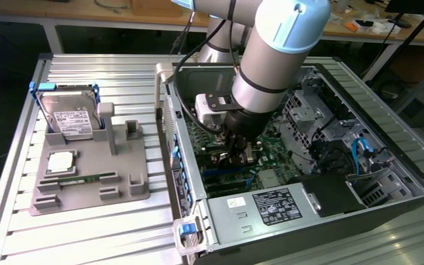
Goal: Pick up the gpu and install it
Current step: 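Insert the gpu into the slot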
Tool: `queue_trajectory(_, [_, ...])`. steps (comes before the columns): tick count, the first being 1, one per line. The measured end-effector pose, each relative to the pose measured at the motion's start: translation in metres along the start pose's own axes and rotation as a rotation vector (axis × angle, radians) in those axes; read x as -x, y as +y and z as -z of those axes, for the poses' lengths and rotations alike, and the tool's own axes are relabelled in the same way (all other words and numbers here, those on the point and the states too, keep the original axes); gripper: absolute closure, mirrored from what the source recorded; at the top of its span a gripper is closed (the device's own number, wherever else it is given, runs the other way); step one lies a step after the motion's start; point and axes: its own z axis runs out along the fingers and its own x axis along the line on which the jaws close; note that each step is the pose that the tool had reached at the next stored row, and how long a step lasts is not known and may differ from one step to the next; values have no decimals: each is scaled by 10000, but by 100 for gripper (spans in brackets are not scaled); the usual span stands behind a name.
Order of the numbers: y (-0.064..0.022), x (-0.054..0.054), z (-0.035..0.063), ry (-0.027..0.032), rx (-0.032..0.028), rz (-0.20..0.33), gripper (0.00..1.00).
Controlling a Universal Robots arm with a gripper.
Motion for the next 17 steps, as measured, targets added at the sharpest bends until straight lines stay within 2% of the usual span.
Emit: queue_trajectory(17, [0,-3,10,2,1,0,73])
